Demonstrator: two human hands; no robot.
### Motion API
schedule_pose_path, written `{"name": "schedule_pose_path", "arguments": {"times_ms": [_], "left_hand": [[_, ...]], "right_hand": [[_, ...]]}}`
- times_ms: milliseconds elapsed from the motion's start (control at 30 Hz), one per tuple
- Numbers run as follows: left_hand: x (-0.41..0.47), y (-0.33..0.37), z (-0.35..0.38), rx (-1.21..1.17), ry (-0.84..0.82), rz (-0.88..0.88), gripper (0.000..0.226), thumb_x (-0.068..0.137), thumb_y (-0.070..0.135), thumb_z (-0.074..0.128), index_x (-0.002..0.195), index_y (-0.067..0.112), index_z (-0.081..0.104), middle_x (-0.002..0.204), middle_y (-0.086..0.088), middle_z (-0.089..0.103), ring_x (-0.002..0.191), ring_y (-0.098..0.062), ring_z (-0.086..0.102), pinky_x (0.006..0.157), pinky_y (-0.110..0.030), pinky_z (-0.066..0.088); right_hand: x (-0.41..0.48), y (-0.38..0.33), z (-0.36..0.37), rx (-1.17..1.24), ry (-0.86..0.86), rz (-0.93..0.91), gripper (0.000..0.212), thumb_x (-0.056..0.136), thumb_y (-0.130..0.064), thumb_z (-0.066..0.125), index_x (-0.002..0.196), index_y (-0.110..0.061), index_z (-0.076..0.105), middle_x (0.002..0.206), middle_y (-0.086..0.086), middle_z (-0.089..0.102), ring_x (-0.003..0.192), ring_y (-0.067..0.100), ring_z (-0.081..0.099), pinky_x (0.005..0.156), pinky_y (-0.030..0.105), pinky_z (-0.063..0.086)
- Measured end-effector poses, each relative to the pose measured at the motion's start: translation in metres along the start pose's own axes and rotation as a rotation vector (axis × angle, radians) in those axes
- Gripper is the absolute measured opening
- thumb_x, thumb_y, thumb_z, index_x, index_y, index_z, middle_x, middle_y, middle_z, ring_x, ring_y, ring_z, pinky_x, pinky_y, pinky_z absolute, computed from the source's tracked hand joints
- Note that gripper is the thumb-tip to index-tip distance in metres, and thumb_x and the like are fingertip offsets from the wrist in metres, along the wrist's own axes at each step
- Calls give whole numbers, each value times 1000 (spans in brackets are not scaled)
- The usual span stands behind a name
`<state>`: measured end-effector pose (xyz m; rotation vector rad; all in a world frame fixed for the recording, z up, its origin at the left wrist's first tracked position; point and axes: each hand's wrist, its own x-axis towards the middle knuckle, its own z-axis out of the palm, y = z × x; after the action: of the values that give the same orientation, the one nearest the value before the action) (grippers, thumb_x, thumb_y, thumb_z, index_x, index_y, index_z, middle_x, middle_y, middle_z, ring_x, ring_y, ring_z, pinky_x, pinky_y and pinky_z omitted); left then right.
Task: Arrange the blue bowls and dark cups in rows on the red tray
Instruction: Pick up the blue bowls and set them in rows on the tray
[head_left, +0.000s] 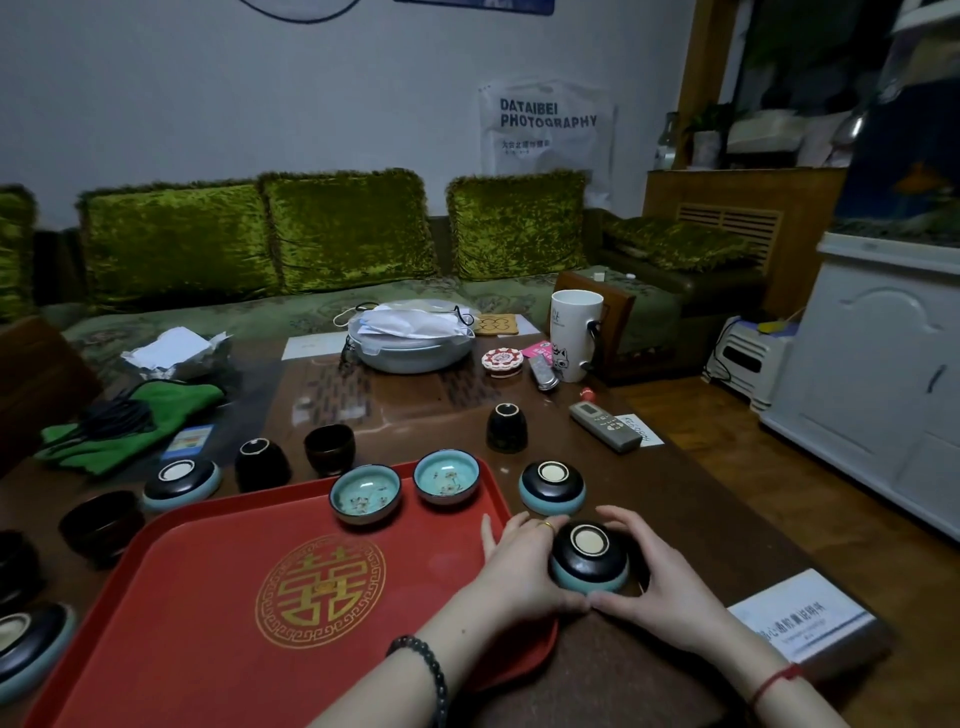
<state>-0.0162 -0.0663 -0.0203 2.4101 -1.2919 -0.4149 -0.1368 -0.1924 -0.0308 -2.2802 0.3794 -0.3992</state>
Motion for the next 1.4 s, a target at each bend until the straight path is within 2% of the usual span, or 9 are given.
{"name": "schedule_pose_path", "arguments": {"times_ms": [267,433,567,700,867,1000,1067,1267,1400], "left_hand": [[-7,-5,-9,-141,118,61,91,64,49,73,140,31,26,139,5,45,135,-11,30,113,-50,-5],[-17,-16,-25,-441,159,164,74,72,43,71,136,33,34,136,9,50,130,-7,40,117,-45,18],[-31,-22,-36,-716,137,203,47,87,25,58,123,43,34,127,19,47,111,12,48,94,-6,38],[-39,-31,-38,-909,126,141,35,95,23,39,126,35,29,110,26,47,86,32,47,75,6,36],[-44,-45,-41,-1106,131,76,44,95,35,25,131,16,41,129,4,55,116,4,53,101,-15,40],[-44,-60,-46,-1235,65,-57,45,95,43,24,97,22,64,90,6,75,87,-4,69,76,-17,54],[-45,-67,-45,-1268,71,-145,49,92,50,26,104,20,63,88,1,75,85,-14,70,80,-29,56],[-49,-82,-44,-994,93,-150,21,93,43,37,111,35,36,89,6,64,55,-3,64,51,-16,49],[-54,-90,-43,-874,83,-84,50,80,18,67,117,29,34,81,8,60,56,6,61,51,-12,48]], "right_hand": [[-2,-18,-11,23,52,-108,80,55,-31,85,119,-44,38,117,-23,50,114,-12,45,90,0,33],[4,-40,-17,149,95,-168,81,58,-27,84,122,-45,38,121,-17,53,117,-7,47,98,14,36],[17,-64,-5,323,118,-194,73,59,-27,80,120,-38,43,120,-12,56,113,-2,54,94,13,44],[33,-85,17,410,120,-177,58,68,-17,76,114,-37,48,115,-16,56,103,-8,57,76,7,48],[45,-96,39,378,83,-161,49,73,-10,73,113,-27,52,110,-13,59,99,-3,60,76,11,50],[49,-97,48,420,69,-103,45,76,2,66,111,-21,52,106,-13,58,86,-10,62,70,8,49],[51,-96,51,443,56,-61,43,76,7,65,110,-17,53,104,-9,59,80,-2,63,71,10,50],[55,-87,60,379,-1,108,35,78,9,59,108,-8,60,97,9,66,73,15,61,69,21,50],[58,-85,65,269,-4,190,36,77,5,58,107,-14,62,85,2,67,67,10,63,64,18,51]]}}
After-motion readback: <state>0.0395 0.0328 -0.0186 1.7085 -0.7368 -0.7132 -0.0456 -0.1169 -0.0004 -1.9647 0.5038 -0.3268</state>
